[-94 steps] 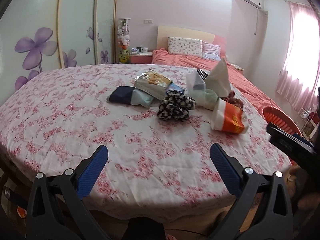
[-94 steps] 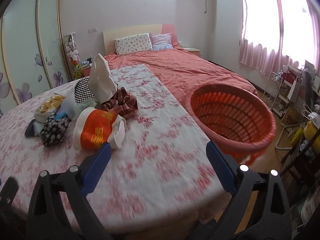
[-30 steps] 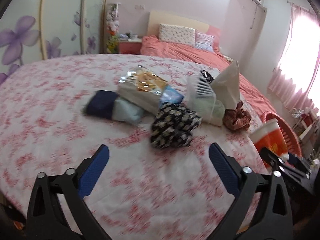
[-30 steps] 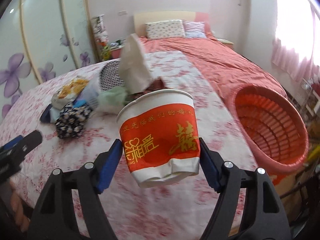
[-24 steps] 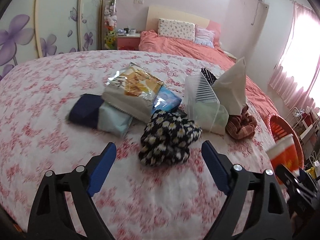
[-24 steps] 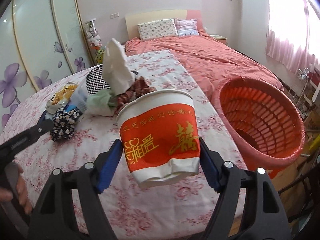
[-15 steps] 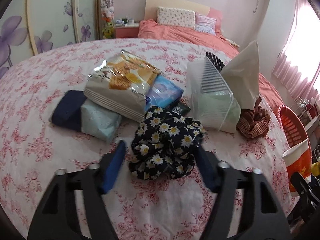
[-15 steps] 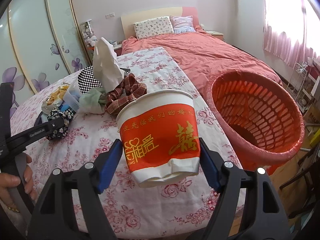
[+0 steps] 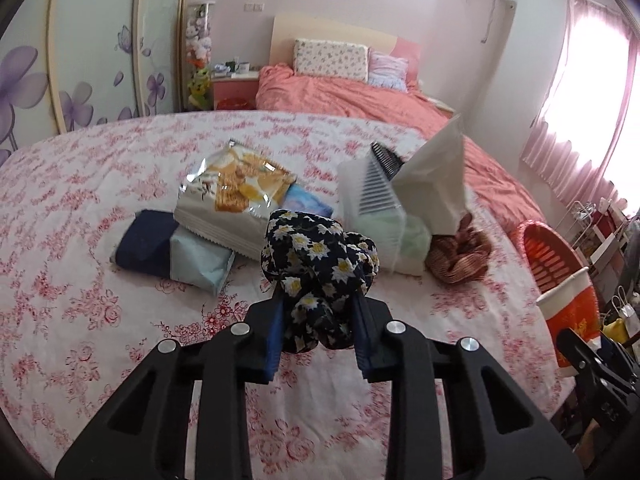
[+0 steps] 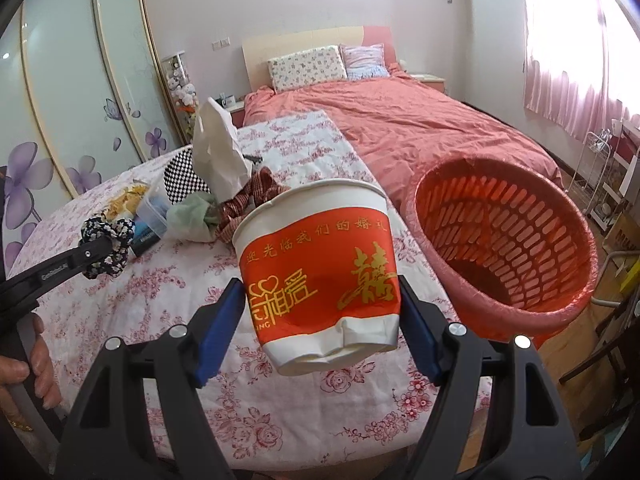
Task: Collect trash
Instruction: 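Grasp the black floral cloth with the left gripper while the right gripper holds the cup, then carry cup and cloth over the orange basket and open both grippers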
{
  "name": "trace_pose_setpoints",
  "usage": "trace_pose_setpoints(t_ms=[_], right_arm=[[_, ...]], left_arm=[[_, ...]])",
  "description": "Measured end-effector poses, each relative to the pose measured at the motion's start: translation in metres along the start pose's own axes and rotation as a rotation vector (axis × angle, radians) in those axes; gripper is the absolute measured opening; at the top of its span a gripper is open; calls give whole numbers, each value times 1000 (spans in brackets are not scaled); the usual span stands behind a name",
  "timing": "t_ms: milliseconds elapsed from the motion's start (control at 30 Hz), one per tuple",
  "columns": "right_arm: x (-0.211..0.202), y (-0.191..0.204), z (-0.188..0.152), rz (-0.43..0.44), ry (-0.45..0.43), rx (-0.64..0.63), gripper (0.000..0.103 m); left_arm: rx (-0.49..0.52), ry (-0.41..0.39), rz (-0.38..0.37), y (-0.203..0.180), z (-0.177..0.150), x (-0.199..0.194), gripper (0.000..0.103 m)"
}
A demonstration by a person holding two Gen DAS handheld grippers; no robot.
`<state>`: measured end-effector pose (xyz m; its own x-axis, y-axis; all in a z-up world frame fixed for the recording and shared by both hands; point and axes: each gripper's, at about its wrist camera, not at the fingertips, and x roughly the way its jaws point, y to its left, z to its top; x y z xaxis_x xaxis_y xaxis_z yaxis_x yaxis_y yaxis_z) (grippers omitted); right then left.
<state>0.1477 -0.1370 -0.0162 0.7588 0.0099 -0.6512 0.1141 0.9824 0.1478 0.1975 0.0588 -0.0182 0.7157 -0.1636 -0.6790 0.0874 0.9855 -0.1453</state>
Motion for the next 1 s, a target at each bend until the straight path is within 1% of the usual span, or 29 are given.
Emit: trace_pose_setpoints(t_ms=[100,300,500,633,800,1000], right_arm=[[-10,-3,1,-10,-25,3,73],[-27,-13,3,-67,-79,5,73],[-39,-42,8,-122,-124,52,73],[-43,-64,12,-154,-142,92,73],[-44,-92,16,-192,-159,136,73],[-34,-127,23,-223,-167,186,73]], left_arm=[[3,-19,-27,-8,1,-12,29],[35,-43,-98,-33,2,-31,29],[69,-48,-187,-68,2,-38,29],[104,-50,-243,-95,4,-36,29],[144,-51,-292,-124,9,-25,29],[183,-36,-349,-163,10,-11,29]])
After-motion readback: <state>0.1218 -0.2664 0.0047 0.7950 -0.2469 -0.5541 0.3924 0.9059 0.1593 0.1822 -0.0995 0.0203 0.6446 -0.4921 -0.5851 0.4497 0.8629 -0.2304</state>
